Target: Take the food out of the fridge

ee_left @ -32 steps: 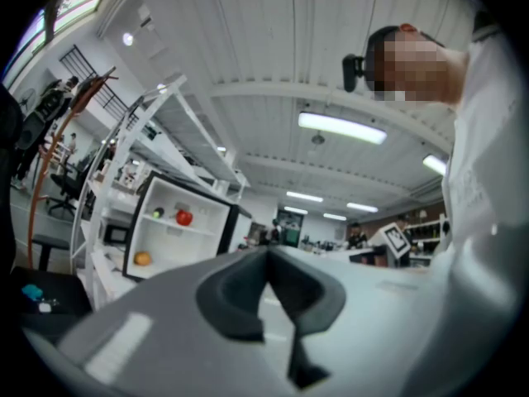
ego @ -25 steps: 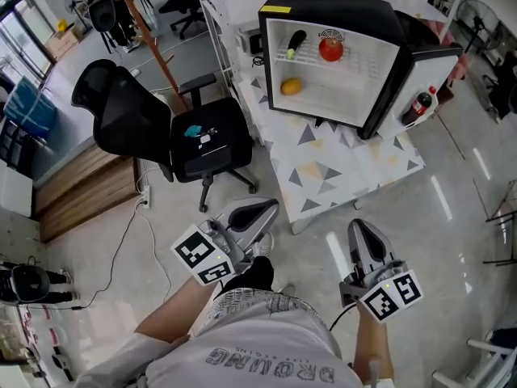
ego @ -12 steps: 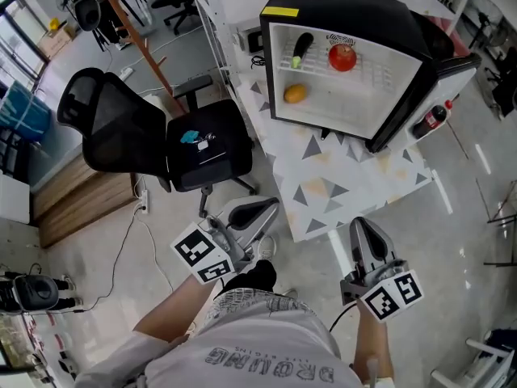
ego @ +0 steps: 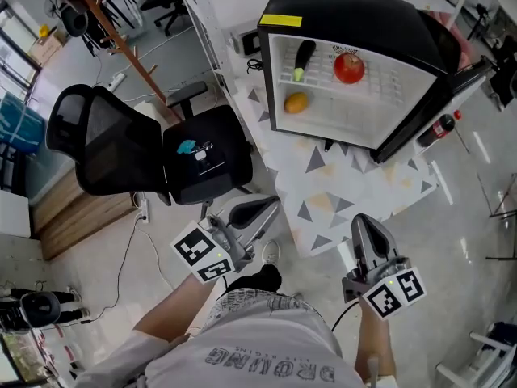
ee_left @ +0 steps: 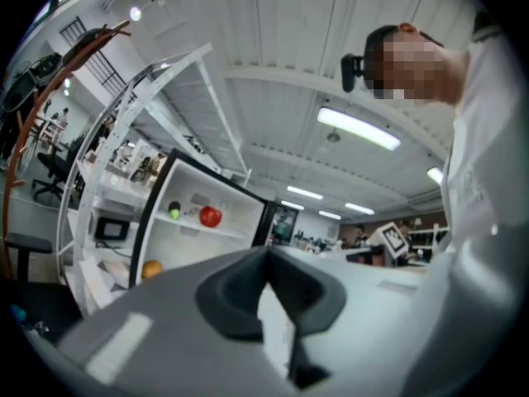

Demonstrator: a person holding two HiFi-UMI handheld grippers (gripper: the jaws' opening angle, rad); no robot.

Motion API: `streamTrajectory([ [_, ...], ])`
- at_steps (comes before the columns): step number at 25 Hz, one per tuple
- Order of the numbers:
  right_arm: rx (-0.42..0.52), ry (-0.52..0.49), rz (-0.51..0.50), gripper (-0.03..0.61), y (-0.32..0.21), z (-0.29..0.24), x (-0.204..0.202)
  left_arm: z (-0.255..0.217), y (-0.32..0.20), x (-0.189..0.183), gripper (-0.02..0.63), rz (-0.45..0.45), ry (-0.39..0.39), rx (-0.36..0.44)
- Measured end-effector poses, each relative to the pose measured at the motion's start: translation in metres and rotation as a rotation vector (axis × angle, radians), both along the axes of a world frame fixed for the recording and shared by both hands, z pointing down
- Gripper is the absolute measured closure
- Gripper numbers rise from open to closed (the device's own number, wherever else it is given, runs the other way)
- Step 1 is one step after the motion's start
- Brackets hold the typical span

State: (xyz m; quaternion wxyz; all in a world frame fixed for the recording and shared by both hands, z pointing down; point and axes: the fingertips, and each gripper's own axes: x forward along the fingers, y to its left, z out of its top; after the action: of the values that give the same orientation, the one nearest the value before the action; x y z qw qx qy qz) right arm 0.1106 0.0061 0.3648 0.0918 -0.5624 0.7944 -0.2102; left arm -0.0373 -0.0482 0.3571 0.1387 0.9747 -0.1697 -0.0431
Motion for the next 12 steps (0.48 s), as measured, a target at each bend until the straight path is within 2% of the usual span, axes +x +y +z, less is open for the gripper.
streamTrajectory([
  [12,0.002,0.038,0.055,0.578,-0.056,-0.006,-0.016,-0.001,-0.065,-0.014,0.607,0.052,0.019,-0.003],
])
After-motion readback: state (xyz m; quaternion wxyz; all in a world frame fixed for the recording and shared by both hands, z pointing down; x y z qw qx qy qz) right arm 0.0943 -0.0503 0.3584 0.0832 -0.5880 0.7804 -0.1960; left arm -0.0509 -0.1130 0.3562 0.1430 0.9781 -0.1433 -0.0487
